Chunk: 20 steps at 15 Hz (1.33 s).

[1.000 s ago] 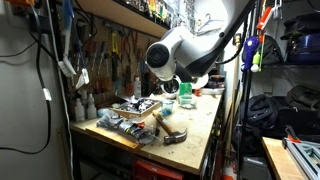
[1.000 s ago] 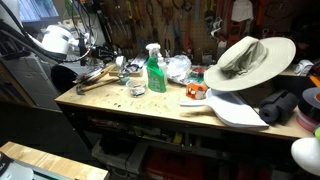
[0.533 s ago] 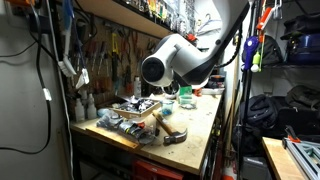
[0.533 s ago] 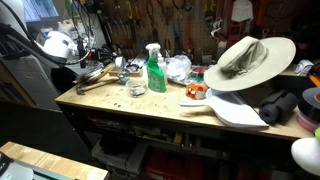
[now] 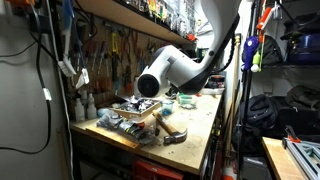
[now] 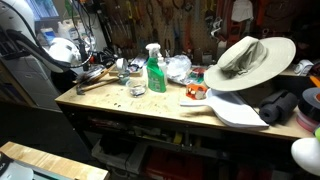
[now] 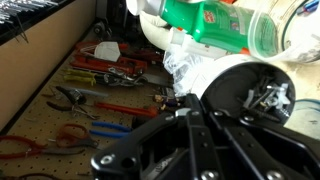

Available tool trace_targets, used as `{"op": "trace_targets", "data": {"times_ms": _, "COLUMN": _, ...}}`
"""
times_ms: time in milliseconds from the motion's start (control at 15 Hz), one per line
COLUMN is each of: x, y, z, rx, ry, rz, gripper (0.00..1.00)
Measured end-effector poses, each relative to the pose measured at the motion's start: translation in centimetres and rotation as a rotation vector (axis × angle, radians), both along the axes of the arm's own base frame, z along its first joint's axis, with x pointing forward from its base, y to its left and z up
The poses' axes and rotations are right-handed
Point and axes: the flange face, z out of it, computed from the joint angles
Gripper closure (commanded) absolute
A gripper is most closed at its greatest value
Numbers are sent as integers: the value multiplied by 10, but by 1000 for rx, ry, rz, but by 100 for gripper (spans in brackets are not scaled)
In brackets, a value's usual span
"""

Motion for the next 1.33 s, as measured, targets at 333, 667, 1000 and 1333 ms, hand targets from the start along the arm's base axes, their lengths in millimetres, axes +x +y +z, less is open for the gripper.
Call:
{"op": "trace_targets", "data": {"times_ms": 333, "x": 8, "y": 8, "z": -12, "rx": -48, "ry": 5, "rz": 0, "gripper": 99}}
{"op": "trace_targets", "data": {"times_ms": 667, "x": 16, "y": 13, "z": -22, "rx": -89, "ry": 17, "rz": 2, "gripper": 99}}
{"op": "trace_targets", "data": {"times_ms": 1000, "x": 18, "y": 17, "z": -31, "rx": -151, "ry": 37, "rz": -19, "gripper": 99}}
{"op": "trace_targets", "data": {"times_ms": 1333, "x": 17, "y": 18, "z": -38, "rx": -201, "ry": 61, "rz": -30, "gripper": 99}}
